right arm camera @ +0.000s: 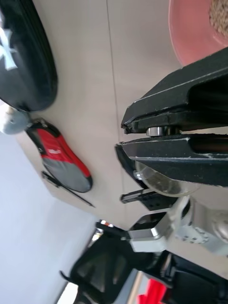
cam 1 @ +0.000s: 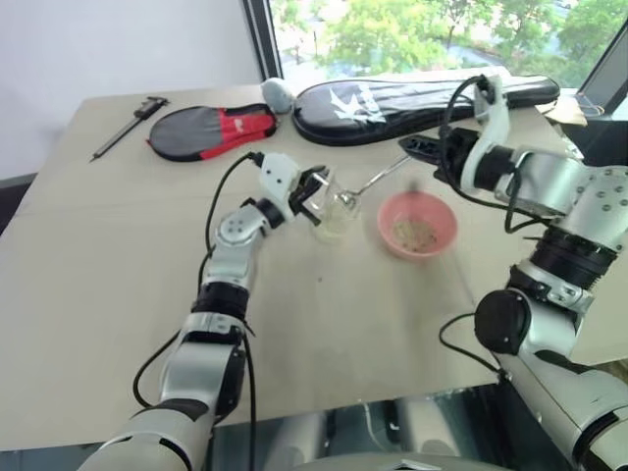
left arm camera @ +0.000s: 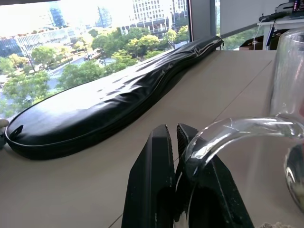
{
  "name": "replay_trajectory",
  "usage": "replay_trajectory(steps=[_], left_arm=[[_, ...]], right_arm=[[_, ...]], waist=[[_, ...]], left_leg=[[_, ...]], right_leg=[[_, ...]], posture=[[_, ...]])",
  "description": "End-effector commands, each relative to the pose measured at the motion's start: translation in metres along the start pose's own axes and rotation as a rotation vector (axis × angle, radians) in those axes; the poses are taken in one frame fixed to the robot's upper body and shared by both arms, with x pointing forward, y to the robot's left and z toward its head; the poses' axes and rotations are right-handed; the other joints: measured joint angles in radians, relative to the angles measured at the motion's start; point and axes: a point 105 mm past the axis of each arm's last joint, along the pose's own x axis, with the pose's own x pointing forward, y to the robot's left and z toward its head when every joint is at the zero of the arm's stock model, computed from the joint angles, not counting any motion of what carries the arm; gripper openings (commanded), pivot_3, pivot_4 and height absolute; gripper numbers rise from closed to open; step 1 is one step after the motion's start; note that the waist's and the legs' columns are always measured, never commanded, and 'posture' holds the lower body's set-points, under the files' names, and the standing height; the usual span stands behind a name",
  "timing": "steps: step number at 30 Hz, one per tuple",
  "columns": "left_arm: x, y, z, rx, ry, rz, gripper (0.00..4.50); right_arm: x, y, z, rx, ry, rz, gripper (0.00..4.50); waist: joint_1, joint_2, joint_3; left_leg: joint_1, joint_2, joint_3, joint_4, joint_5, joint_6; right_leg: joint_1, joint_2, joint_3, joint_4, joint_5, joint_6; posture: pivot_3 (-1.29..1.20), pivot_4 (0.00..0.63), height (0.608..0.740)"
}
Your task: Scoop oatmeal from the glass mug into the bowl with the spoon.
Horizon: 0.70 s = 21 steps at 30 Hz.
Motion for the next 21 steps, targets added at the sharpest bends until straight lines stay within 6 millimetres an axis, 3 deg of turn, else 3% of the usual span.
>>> replay_trajectory(steps=[1,13,21], left_arm=[[0.007,0.009,0.023,0.047,-0.085,0.027,0.13],[0.016,0.008,0.02,0.032,-0.1,0.043,0.13],[0.018,0.007,0.018,0.034,-0.102,0.043,0.13]], right_arm=[[-0.008,0.005,0.016,-0.021,-0.052,-0.005,0.0],[-0.023,-0.021,0.03,0.158,-0.148,-0.067,0.0],[-0.029,-0.022,0.028,0.246,-0.185,-0.018,0.0]], waist=[[0.0,0.0,0.0],[0.001,0.0,0.0],[0.002,0.0,0.0]], left_leg=[[0.0,0.0,0.0,0.0,0.0,0.0],[-0.002,0.0,0.0,0.001,0.0,0.0],[-0.003,0.0,0.0,0.003,0.0,0.0]], right_leg=[[0.0,0.0,0.0,0.0,0.0,0.0],[-0.001,0.0,0.003,0.001,0.0,0.0],[-0.002,0.0,0.002,0.001,0.0,0.0]], posture=[[0.0,0.15,0.74],[0.0,0.15,0.74],[0.0,0.15,0.74]])
